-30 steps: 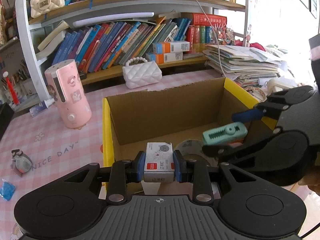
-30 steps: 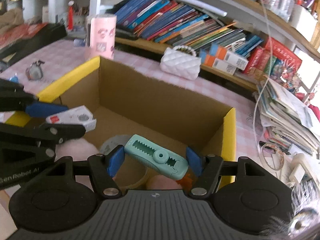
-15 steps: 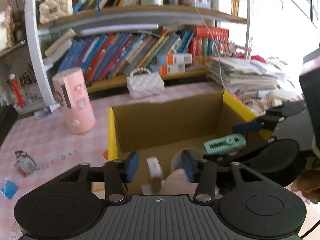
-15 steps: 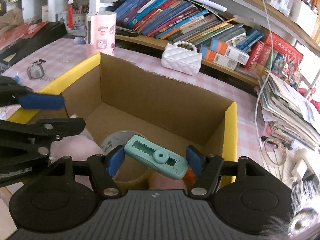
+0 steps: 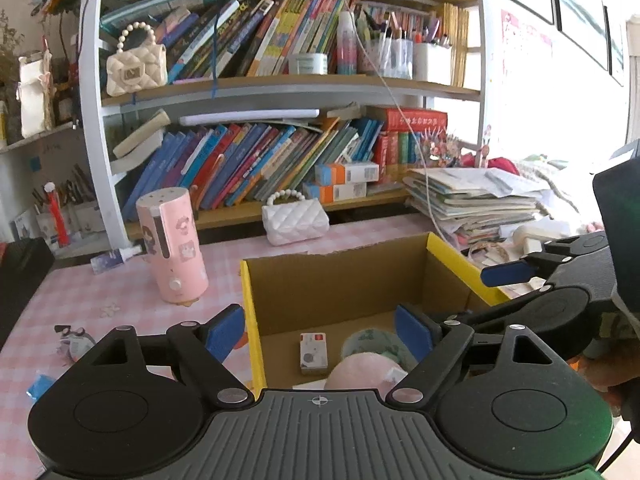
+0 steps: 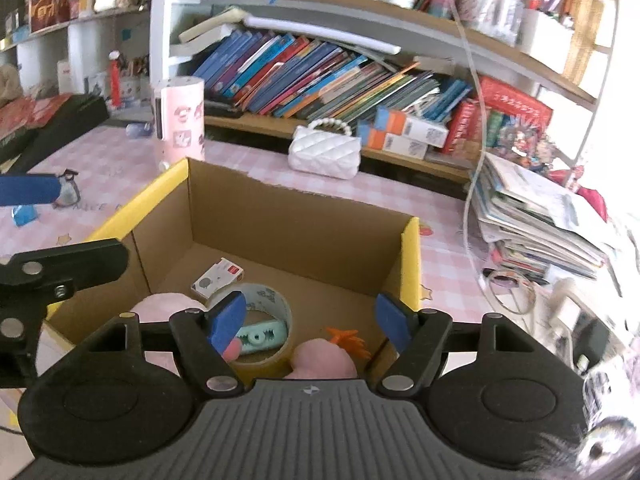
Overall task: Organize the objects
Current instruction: 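Withdraw both tools from the box back over the table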
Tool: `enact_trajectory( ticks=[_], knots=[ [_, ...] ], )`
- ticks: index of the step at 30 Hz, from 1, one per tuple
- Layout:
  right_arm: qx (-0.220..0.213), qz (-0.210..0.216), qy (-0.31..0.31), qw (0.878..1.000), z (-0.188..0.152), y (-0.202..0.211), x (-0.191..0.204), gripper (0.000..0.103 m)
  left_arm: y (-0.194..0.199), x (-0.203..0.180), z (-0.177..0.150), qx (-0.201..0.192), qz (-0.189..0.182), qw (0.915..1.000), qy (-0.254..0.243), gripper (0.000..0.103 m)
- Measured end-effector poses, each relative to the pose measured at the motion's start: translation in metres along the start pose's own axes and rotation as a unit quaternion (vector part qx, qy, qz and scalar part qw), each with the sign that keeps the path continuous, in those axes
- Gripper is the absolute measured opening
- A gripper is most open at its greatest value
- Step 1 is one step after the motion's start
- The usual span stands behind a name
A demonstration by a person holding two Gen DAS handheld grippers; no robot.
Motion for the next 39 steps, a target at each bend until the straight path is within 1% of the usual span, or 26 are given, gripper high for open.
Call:
enact_trajectory(
  ticks=[7,13,19,22,25,29,39],
  knots=[
    [-0.011,-0.019,-0.051,0.998,-0.02,0.03,0.004,0.071,0.024,0.018,-0.021,-0.001,-0.004,0.9999,0.015,0.086],
    [-0.011,-0.022,-0.103,0.994,-0.048,0.052,0.022,0.071,0.04,0.034,-0.05,0.013,-0.01,0.9996,0.023,0.089],
    [0.008,-0.032,-0.142,0.989,-0.082,0.064,0.052,0.071,0.051,0.054,-0.082,0.039,-0.01,0.9985,0.037,0.09],
    [0.023,-0.039,-0.154,0.987,-0.099,0.065,0.069,0.071,0.057,0.063,-0.098,0.053,-0.002,0.9978,0.04,0.09],
    [0.037,-0.038,-0.159,0.986,-0.112,0.066,0.086,0.071,0.061,0.069,-0.112,0.067,0.005,0.997,0.038,0.09],
    [0.046,-0.041,-0.153,0.986,-0.126,0.07,0.109,0.072,0.068,0.075,-0.13,0.081,0.006,0.9961,0.034,0.09],
    [0.06,-0.032,-0.129,0.989,-0.143,0.076,0.16,0.074,0.085,0.093,-0.161,0.107,0.007,0.9938,0.032,0.09]
  ],
)
Point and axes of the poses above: each gripper's, at about its wrist camera, not at the fingertips, and y roughly against the way its jaws point, x to its left, z to its top, the point moved 7 cm from there along -y, roughly the way its jaws point, and after that the axes turned 14 degrees about x, right-handed, at the moved point
